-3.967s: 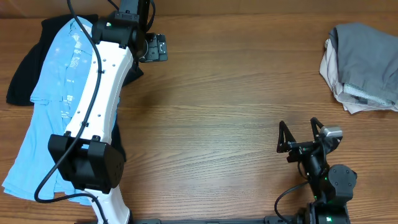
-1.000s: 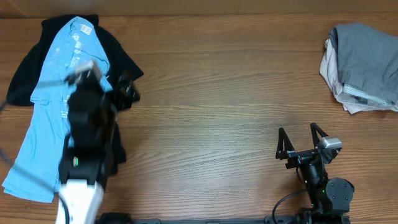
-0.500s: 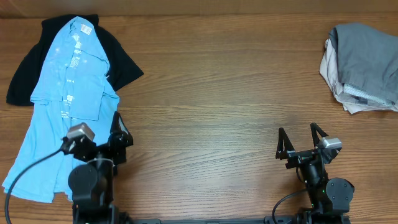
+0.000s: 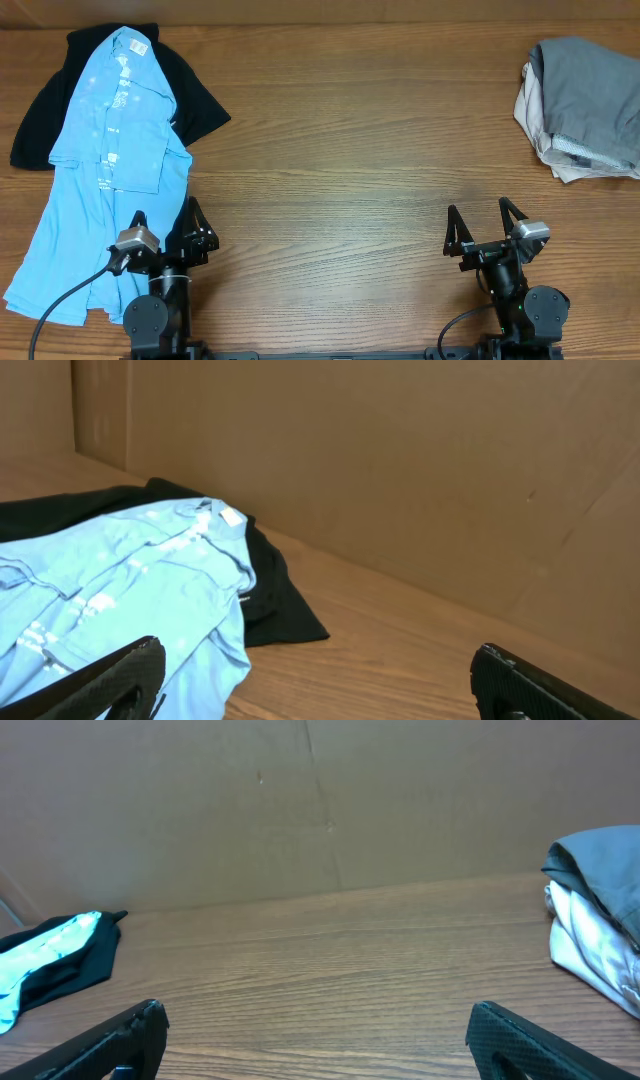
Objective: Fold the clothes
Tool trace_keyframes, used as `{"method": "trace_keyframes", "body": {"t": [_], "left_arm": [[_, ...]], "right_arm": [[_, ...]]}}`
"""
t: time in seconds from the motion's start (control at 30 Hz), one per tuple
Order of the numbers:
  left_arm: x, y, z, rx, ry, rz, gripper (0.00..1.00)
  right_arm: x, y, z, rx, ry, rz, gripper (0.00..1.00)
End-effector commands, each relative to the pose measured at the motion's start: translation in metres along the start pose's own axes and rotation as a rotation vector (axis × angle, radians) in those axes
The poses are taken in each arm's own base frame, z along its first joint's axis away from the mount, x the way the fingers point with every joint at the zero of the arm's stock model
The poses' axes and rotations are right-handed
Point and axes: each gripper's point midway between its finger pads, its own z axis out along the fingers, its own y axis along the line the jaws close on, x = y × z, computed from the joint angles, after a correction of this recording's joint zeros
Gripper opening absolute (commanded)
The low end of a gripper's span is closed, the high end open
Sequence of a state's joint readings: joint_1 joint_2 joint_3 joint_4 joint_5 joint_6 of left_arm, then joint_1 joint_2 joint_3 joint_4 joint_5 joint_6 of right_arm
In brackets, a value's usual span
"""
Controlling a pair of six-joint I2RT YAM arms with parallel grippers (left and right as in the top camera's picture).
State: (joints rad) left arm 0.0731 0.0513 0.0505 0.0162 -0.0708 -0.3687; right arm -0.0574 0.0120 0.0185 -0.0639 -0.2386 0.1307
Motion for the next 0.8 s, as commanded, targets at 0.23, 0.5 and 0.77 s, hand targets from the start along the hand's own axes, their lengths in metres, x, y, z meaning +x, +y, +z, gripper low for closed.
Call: {"method": "trace_keyframes", "body": {"t": [0.23,0.5,0.77], "left_arm": [[0.015,0.011,-0.001,-0.025,0.016,-0.012,1.00],[0.030,0.016,-0.002,-0.038,0.081,0.041,1.00],[0.031,0.014,-0.001,-0.025,0.086,0.040,1.00]], "right_arm": [[0.002,0.001,0.000,-0.004,-0.003,-0.002,1.00],[0.002,0.001,0.000,-0.004,-0.003,-0.002,1.00],[0.002,0.001,0.000,-0.004,-0.003,-0.002,1.00]]}}
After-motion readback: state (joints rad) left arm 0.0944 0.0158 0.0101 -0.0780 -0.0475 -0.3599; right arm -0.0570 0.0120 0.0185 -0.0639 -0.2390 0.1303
